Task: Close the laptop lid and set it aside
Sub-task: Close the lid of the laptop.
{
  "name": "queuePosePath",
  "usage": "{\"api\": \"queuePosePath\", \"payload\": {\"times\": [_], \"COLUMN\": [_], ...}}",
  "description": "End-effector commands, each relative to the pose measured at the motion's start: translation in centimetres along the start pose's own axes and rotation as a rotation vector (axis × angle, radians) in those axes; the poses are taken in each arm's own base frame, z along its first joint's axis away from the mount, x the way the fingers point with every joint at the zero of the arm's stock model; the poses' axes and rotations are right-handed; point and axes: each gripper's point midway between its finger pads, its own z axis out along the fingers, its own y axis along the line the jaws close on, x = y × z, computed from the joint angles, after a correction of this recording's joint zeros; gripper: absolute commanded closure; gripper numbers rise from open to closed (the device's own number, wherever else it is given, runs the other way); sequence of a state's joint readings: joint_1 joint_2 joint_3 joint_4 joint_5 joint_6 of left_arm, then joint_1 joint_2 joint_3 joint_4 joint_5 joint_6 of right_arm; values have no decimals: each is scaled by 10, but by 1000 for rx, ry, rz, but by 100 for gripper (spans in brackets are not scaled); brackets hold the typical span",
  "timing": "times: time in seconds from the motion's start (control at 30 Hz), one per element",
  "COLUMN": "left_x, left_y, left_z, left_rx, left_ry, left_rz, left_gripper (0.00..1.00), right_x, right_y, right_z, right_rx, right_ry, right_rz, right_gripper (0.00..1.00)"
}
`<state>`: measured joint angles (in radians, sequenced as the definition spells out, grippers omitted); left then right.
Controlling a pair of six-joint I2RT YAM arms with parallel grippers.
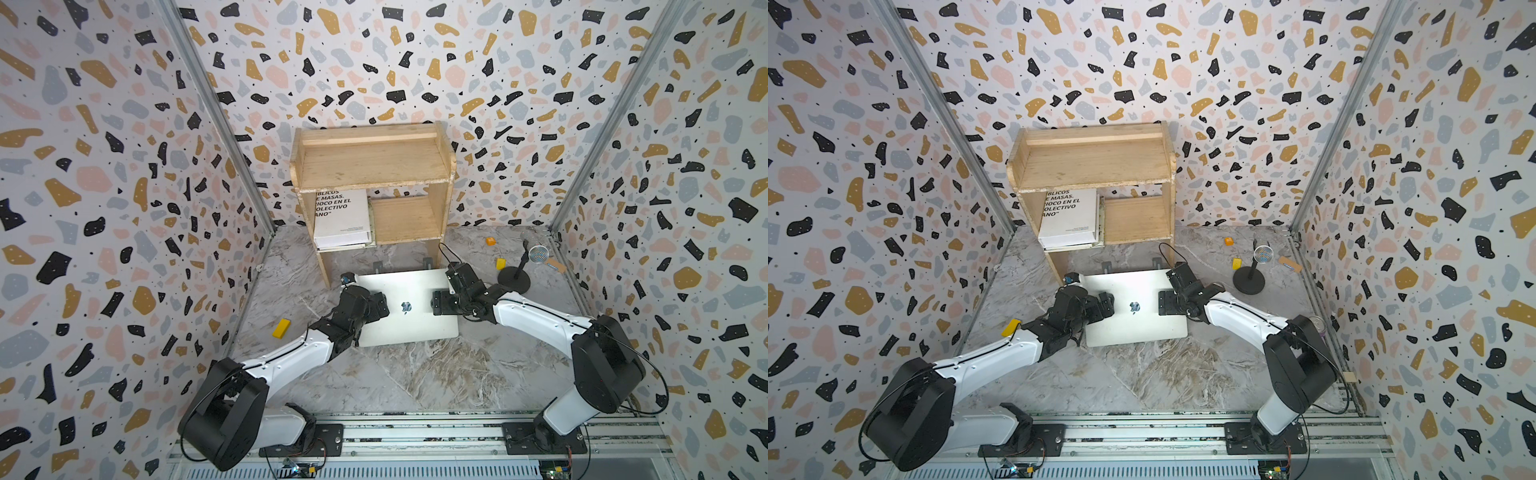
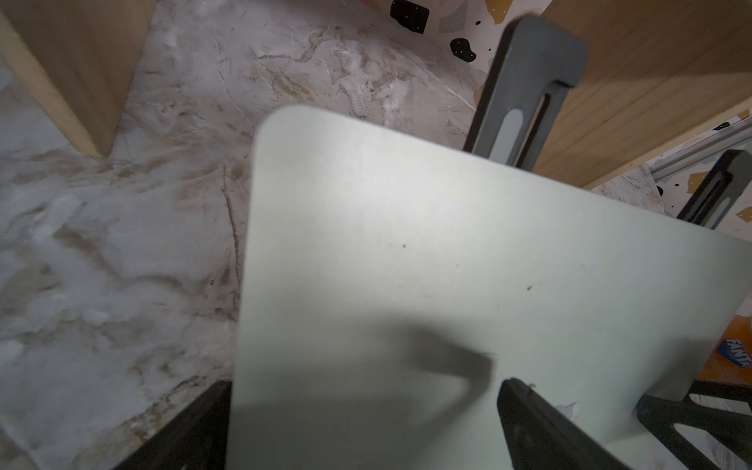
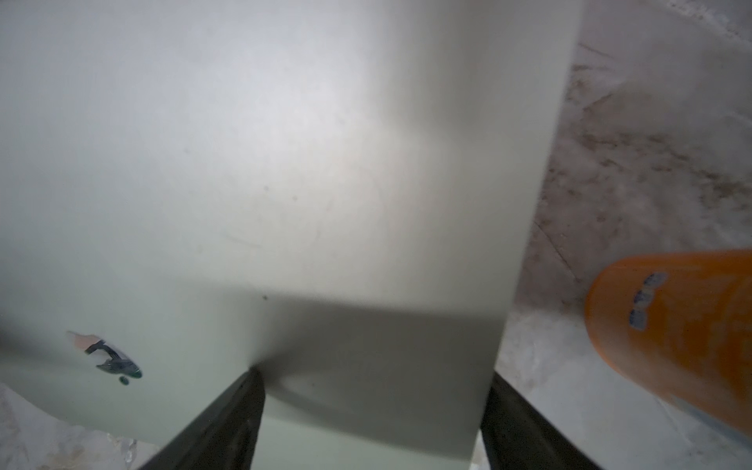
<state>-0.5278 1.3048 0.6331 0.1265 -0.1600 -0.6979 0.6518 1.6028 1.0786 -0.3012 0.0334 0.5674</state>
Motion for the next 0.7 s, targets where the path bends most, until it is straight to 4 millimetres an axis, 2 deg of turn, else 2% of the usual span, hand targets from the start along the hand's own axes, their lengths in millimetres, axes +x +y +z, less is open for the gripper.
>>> {"api": "queuePosePath", "payload": {"times": [0.0, 0.27, 0.67], "left_x": [-28, -39, -51], "left_y": [-45, -54, -65], "left_z": [-9, -19, -21], "left_rx": [167, 185, 198], "left_ry": [-59, -88, -103], "left_rz": [3, 10, 17], "left_gripper": [0, 0, 0], "right_x": [-32, -43, -51], "right_y": [27, 36, 47], "right_z": [-15, -23, -26], "right_rx": [-90, -120, -154], "right_ry": [-85, -104, -103], "right_rz": [-11, -8, -10], "right_gripper": [15, 15, 16]}}
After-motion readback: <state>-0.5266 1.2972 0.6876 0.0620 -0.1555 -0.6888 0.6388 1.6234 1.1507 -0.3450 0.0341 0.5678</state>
